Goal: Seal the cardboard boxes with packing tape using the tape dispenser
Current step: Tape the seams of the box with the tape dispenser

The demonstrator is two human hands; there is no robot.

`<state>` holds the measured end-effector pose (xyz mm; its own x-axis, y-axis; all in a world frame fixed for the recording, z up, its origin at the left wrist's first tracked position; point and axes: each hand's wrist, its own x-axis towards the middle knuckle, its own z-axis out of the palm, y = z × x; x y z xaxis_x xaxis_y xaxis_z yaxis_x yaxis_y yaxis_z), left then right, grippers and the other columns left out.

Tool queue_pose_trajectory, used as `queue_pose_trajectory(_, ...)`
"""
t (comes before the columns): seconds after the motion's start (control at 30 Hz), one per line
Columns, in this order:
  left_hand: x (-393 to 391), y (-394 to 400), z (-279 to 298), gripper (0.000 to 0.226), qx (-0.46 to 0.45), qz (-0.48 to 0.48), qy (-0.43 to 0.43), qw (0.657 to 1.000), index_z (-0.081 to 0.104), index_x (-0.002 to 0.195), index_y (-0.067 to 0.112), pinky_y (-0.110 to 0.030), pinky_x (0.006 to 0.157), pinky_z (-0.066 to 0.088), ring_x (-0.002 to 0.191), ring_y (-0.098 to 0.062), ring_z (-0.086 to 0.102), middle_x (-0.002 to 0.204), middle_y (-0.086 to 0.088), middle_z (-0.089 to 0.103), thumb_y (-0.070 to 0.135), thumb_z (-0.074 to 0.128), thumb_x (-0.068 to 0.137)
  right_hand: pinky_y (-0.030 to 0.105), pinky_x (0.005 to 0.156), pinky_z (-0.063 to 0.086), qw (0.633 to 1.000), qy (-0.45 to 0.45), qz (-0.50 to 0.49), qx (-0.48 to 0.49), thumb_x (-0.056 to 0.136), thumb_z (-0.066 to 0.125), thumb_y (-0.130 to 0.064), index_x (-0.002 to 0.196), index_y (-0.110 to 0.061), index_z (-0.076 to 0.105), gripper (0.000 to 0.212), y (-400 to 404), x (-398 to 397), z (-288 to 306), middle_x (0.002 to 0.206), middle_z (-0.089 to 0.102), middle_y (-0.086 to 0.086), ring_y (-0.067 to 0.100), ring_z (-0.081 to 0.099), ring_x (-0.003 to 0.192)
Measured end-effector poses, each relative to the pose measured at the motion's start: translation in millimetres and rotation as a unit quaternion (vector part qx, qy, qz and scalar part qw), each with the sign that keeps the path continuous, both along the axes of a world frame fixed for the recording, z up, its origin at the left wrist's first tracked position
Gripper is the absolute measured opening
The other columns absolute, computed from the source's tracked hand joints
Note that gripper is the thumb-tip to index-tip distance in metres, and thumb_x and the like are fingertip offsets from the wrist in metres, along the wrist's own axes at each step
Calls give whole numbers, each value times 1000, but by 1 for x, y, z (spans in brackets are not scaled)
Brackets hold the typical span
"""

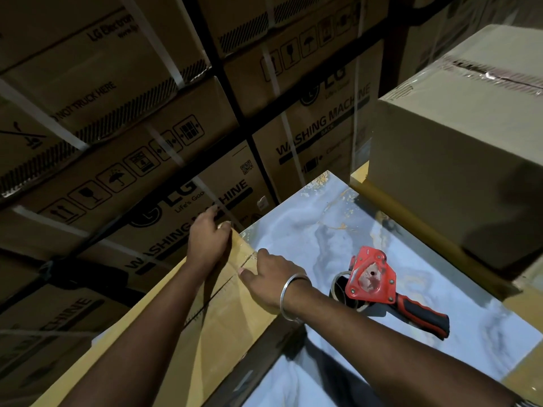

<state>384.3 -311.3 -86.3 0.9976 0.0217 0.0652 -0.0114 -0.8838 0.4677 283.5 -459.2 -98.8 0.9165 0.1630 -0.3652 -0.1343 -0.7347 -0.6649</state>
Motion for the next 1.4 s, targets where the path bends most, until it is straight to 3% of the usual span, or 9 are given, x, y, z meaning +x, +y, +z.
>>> queue_pose_trajectory(0.17, 15, -5, 3, 26, 37, -51, 81, 995, 75, 94, 20, -31, 82, 49, 97, -19, 63, 102, 0, 71, 21, 49, 97, 40, 76, 41, 1000, -5, -6, 5, 99, 41, -61, 123, -15, 46, 53, 0, 1, -4, 125, 63, 13, 37, 60, 109)
queue_pose_trajectory(0.27, 20, -6, 12, 26, 104, -103, 98, 984, 76, 95, 18, -32, 78, 55, 88, -18, 64, 95, -1, 69, 20, 50, 97, 41, 78, 42, 1000, -7, -7, 11, 98, 41, -61, 125, -14, 46, 54, -1, 0, -5, 126, 62, 13, 36, 60, 109)
queue_pose_trajectory(0.47, 32, -20, 32, 27, 331, -193, 141, 913, 74, 84, 11, -35, 63, 57, 74, -23, 68, 84, -9, 72, 27, 53, 90, 40, 76, 40, 1000, -27, -2, -5, 97, 44, -63, 123, -13, 45, 55, -2, -4, -5, 125, 63, 12, 37, 61, 110)
queue_pose_trajectory(0.63, 33, -53, 46, 26, 448, -229, 170, 847, 53, 60, 14, -29, 51, 44, 59, -21, 54, 64, -3, 53, 23, 62, 82, 41, 76, 39, 998, -50, -1, -26, 97, 44, -63, 124, -12, 45, 58, -1, -7, -6, 124, 64, 12, 38, 62, 111)
queue_pose_trajectory(0.8, 28, -64, 43, 23, 503, -248, 151, 814, 49, 67, 14, -29, 50, 42, 58, -15, 48, 66, 0, 46, 17, 60, 88, 41, 76, 38, 998, -50, 0, -32, 97, 44, -62, 127, -11, 45, 59, -1, -6, -6, 126, 63, 13, 38, 62, 112)
queue_pose_trajectory(0.97, 22, -70, 43, 11, 549, -287, 129, 775, 64, 97, 10, -31, 57, 46, 72, -20, 54, 72, 1, 46, 18, 58, 93, 40, 74, 39, 998, -54, -4, -36, 97, 45, -62, 124, -11, 46, 58, 1, -7, -7, 122, 65, 12, 37, 64, 109)
queue_pose_trajectory(1.17, 20, -67, 37, 13, 576, -327, 114, 740, 67, 99, 9, -30, 58, 45, 69, -19, 54, 73, 0, 51, 17, 58, 94, 40, 76, 42, 998, -58, 0, -40, 97, 44, -62, 127, -11, 45, 59, 0, -6, -7, 124, 64, 11, 36, 64, 109)
queue_pose_trajectory(1.27, 20, -64, 35, 13, 564, -323, 126, 749, 65, 98, 9, -29, 60, 43, 71, -18, 54, 82, -3, 56, 21, 61, 95, 41, 81, 46, 998, -57, 4, -37, 98, 44, -62, 130, -11, 44, 60, 0, -6, -6, 125, 64, 12, 37, 63, 110)
queue_pose_trajectory(1.4, 24, -58, 31, 26, 483, -276, 160, 815, 47, 66, 13, -32, 58, 40, 61, -18, 45, 76, -6, 55, 16, 51, 92, 42, 84, 48, 999, -43, 18, -29, 99, 42, -61, 135, -12, 40, 61, -2, -4, -6, 129, 62, 12, 37, 62, 113)
